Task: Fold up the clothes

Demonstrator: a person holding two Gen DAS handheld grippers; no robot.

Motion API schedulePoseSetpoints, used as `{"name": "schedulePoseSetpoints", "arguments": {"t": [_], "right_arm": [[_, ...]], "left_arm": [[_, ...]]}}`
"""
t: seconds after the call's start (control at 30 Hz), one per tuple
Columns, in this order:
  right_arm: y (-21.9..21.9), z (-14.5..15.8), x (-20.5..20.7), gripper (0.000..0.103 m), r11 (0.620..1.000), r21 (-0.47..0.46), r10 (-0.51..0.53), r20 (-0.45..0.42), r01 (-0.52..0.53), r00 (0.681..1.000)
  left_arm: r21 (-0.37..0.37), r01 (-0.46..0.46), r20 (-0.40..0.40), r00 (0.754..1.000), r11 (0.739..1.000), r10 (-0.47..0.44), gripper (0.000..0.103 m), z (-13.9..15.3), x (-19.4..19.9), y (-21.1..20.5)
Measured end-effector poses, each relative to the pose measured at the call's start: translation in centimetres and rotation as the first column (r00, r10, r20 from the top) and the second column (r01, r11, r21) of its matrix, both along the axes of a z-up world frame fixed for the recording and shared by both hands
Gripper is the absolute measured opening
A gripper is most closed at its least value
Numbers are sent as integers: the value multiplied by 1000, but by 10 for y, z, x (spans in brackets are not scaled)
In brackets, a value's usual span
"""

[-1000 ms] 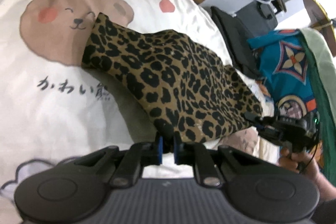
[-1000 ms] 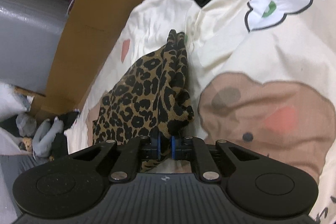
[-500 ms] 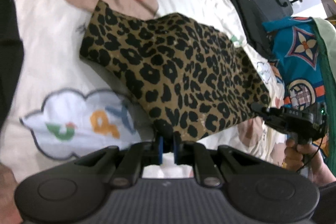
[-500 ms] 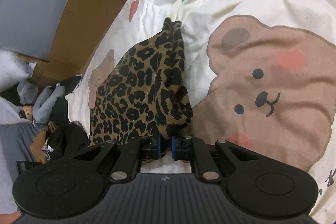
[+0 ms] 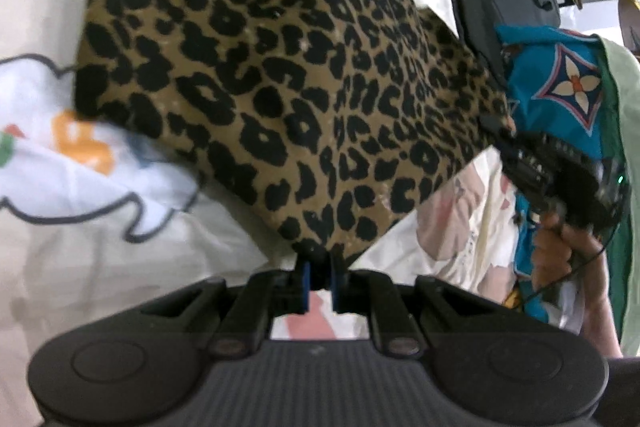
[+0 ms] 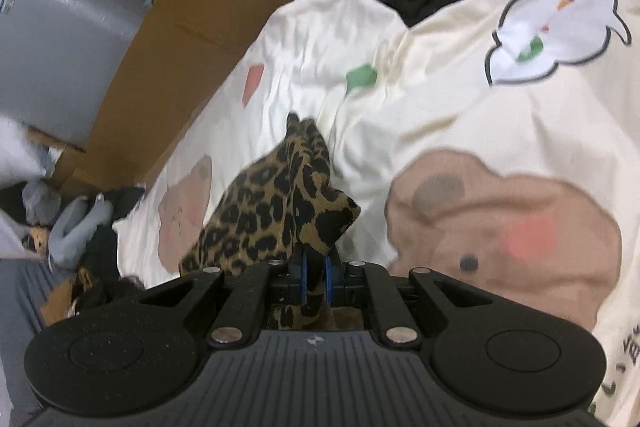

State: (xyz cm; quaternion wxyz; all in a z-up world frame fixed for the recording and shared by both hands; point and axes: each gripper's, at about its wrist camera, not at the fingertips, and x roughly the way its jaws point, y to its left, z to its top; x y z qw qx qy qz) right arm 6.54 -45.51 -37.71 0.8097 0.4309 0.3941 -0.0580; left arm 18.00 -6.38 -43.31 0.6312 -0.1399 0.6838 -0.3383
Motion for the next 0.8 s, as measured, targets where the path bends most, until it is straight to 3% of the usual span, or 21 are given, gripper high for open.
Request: {"name": "schedulePoseSetpoints", "arguments": {"t": [0.13,0.33,0.5,0.67,0.8], "right_arm": [[-9,10,19,7,999,-32,7,25,-6,1000],[-22,20,39,7,998,-58,18,43,-15,999],[-23,23,52,7,997,-69,40,65,-36,997],[-23,20,61,7,998,-56,42,85,-37,996],[-27,22,66,7,998,-52,40,108,-35,993]], "left_arm": [[3,-67,-54,996,998,67,10,-3,0,-10],[21,-87,-108,990,996,89,10,2,-4,-34],[100,-59,-105,992,993,69,10,9,-4,-56],[151,-108,-114,985,983,126,10,11,-9,-57],[150,-156,-91,981,976,171,10,19,-23,-62]]}}
